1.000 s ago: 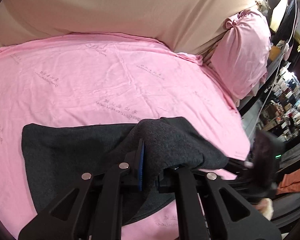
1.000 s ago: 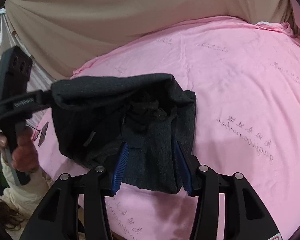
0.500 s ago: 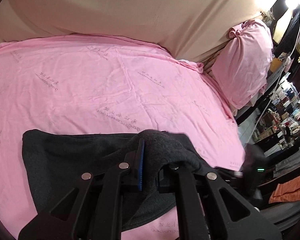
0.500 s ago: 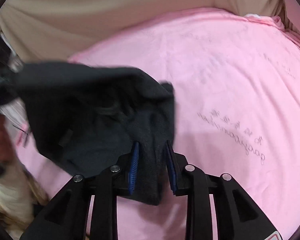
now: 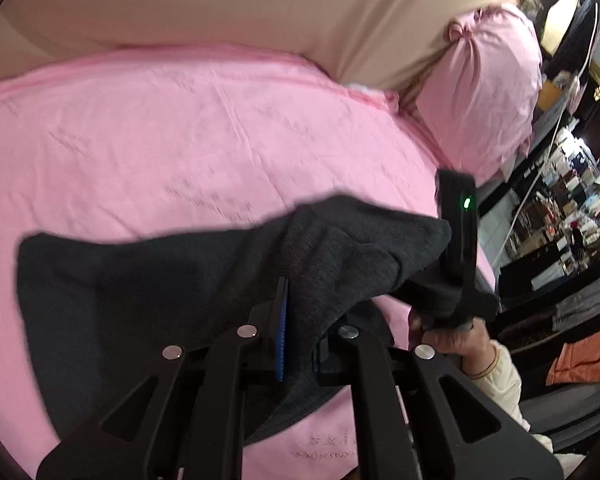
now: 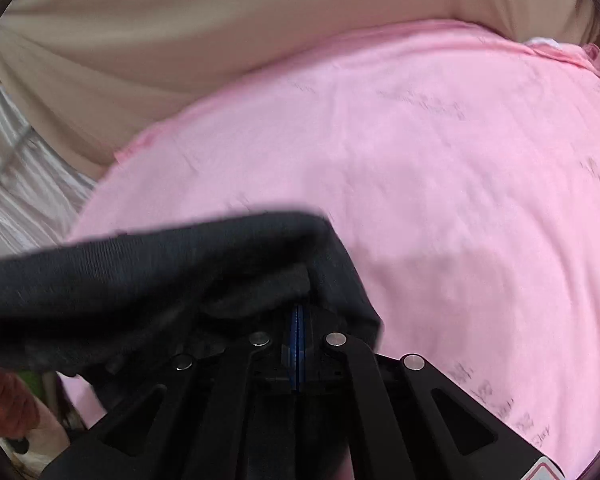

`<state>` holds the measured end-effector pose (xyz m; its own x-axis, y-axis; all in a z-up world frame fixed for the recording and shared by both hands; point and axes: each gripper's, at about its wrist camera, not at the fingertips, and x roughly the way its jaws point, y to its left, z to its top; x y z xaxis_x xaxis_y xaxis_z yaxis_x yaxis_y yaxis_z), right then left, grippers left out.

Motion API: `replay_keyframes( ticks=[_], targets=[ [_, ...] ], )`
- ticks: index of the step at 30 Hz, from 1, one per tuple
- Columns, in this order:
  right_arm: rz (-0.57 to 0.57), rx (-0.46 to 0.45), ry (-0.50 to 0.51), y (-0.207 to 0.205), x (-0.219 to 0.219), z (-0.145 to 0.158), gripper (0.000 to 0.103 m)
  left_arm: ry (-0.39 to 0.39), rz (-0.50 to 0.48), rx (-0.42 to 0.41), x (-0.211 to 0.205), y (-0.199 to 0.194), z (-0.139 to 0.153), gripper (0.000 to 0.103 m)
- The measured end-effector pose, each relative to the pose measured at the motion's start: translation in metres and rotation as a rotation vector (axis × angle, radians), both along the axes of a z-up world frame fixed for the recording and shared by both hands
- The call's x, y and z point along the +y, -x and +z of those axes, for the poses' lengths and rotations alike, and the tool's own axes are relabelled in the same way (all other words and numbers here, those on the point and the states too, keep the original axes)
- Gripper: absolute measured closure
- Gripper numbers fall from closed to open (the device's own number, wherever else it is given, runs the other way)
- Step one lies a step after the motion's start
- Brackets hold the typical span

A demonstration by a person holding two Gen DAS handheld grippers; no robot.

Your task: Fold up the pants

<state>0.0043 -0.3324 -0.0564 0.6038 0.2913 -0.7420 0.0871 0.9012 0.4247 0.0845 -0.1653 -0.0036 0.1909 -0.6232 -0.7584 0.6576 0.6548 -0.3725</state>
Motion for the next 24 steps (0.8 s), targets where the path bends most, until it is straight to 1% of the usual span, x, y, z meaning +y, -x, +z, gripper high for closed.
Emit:
replay_keyframes(
  ticks=[1, 2, 3, 4, 5, 6, 8, 9, 10, 11, 12, 13, 14, 15, 16, 17, 18, 19, 20, 22, 23, 24],
  targets=[
    [-0.041, -0.013, -0.019, 0.013, -0.009, 0.003, 0.103, -0.027, -0.028, -0.010, -0.007, 0.010, -0.009, 0.093],
    [-0.093, -0.039, -0.045, 0.030, -0.020, 0.008, 0.100, -0.054, -0.048, -0.022, -0.012, 0.020, -0.018, 0.092],
    [-0.134, -0.054, -0.043, 0.045, -0.024, 0.011, 0.089, -0.082, -0.061, -0.032, -0.016, 0.032, -0.029, 0.088],
    [-0.152, -0.066, -0.044, 0.056, -0.029, 0.015, 0.085, -0.107, -0.072, -0.033, -0.018, 0.041, -0.037, 0.082],
    [-0.139, -0.084, -0.068, 0.071, -0.028, 0.020, 0.083, -0.120, -0.075, -0.025, -0.016, 0.050, -0.043, 0.079],
    [-0.122, -0.098, -0.093, 0.083, -0.023, 0.026, 0.078, -0.115, -0.069, -0.010, -0.010, 0.055, -0.044, 0.075],
    [-0.083, -0.116, -0.104, 0.099, -0.007, 0.037, 0.069, -0.053, -0.054, 0.030, 0.013, 0.064, -0.032, 0.071],
    [-0.060, -0.129, -0.099, 0.108, 0.000, 0.042, 0.061, -0.022, -0.045, 0.039, 0.025, 0.067, -0.024, 0.065],
    [-0.036, -0.143, -0.092, 0.108, 0.008, 0.044, 0.053, 0.014, -0.018, 0.039, 0.043, 0.069, -0.014, 0.054],
    [-0.001, -0.148, -0.067, 0.110, 0.021, 0.046, 0.047, 0.039, 0.044, 0.022, 0.066, 0.070, -0.004, 0.048],
    [0.024, -0.138, -0.033, 0.106, 0.026, 0.052, 0.039, 0.042, 0.116, -0.006, 0.086, 0.069, 0.003, 0.040],
    [0.035, -0.115, 0.026, 0.103, 0.036, 0.048, 0.037, 0.032, 0.186, -0.035, 0.104, 0.067, 0.007, 0.036],
    [0.030, -0.082, 0.103, 0.100, 0.045, 0.042, 0.037, 0.015, 0.269, -0.058, 0.128, 0.063, 0.007, 0.034],
    [0.027, -0.054, 0.148, 0.097, 0.044, 0.036, 0.037, 0.005, 0.315, -0.059, 0.142, 0.059, 0.004, 0.032],
    [0.023, -0.024, 0.169, 0.095, 0.043, 0.024, 0.045, -0.009, 0.374, -0.040, 0.160, 0.051, -0.005, 0.033],
    [0.025, 0.012, 0.143, 0.092, 0.043, 0.012, 0.061, -0.018, 0.422, -0.003, 0.175, 0.042, -0.018, 0.033],
    [0.008, 0.010, 0.116, 0.097, 0.040, 0.009, 0.066, -0.033, 0.457, 0.031, 0.185, 0.034, -0.029, 0.039],
    [-0.010, -0.009, 0.092, 0.103, 0.037, 0.013, 0.067, -0.052, 0.500, 0.078, 0.197, 0.027, -0.042, 0.049],
    [-0.025, -0.026, 0.087, 0.108, 0.034, 0.019, 0.069, -0.031, 0.518, 0.122, 0.209, 0.023, -0.051, 0.050],
    [-0.072, -0.059, 0.124, 0.120, 0.036, 0.038, 0.069, 0.061, 0.535, 0.186, 0.230, 0.025, -0.055, 0.049],
    [-0.069, -0.080, 0.141, 0.128, 0.045, 0.053, 0.067, 0.095, 0.548, 0.190, 0.240, 0.027, -0.052, 0.049],
    [-0.043, -0.130, 0.158, 0.134, 0.057, 0.069, 0.063, 0.102, 0.561, 0.177, 0.245, 0.028, -0.048, 0.048]
  ],
)
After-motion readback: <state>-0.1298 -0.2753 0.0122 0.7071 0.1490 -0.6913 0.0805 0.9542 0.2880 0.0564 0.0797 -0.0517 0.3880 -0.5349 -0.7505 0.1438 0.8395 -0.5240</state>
